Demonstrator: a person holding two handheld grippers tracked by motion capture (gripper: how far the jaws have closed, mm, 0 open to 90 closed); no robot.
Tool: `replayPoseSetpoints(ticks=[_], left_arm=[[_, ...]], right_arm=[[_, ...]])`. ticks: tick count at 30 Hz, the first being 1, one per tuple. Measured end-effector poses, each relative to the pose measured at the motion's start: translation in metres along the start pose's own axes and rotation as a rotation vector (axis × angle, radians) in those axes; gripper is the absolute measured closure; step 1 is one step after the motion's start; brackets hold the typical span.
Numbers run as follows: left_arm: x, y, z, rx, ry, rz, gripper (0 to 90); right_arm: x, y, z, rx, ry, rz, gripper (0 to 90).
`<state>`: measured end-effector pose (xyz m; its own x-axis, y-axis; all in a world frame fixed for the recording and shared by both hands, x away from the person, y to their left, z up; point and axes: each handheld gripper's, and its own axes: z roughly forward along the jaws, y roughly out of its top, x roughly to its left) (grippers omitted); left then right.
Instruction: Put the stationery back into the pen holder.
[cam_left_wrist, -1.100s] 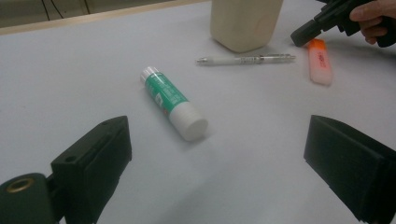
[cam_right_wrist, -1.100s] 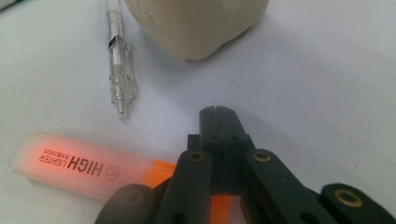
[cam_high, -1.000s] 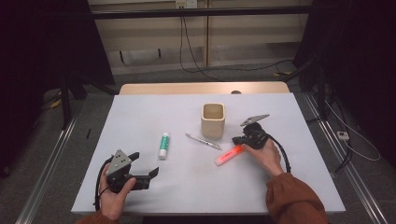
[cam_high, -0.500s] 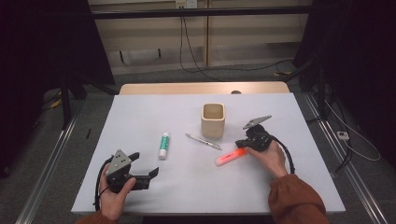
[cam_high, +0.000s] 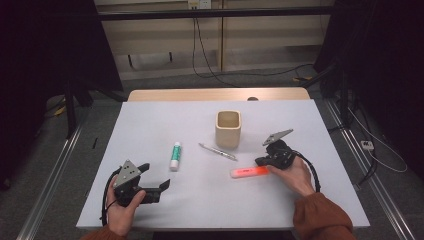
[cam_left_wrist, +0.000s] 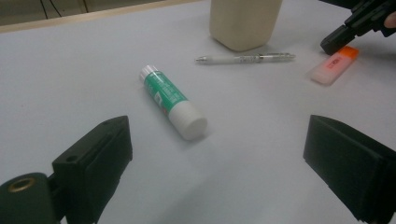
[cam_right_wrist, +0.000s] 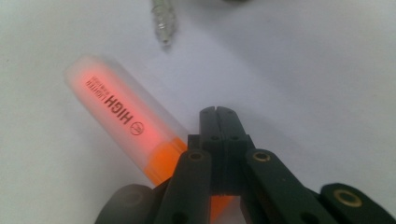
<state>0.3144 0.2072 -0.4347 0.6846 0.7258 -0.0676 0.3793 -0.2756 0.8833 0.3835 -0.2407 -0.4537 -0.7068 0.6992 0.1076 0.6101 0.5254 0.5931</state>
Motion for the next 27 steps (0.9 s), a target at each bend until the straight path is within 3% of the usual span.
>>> replayPoseSetpoints(ticks=[3, 11, 21, 27], left_arm=[[0.0, 0.0, 0.0, 0.002, -0.002, 0.0, 7.9], [0.0, 0.0, 0.001, 0.004, -0.002, -0.004, 7.9], [0.0, 0.0, 0.002, 0.005, -0.006, 0.002, 8.2], [0.0, 0.0, 0.002, 0.004, -0.012, 0.0, 8.2]], right_arm=[[0.008, -0.002, -0.001, 0.008, -0.004, -0.029, 90.0], [0.016, -0.013, -0.009, 0.009, 0.021, -0.021, 90.0], [0.025, -0.016, -0.011, 0.014, 0.031, -0.016, 89.5], [0.02, -0.015, -0.015, -0.043, 0.028, -0.016, 85.5]])
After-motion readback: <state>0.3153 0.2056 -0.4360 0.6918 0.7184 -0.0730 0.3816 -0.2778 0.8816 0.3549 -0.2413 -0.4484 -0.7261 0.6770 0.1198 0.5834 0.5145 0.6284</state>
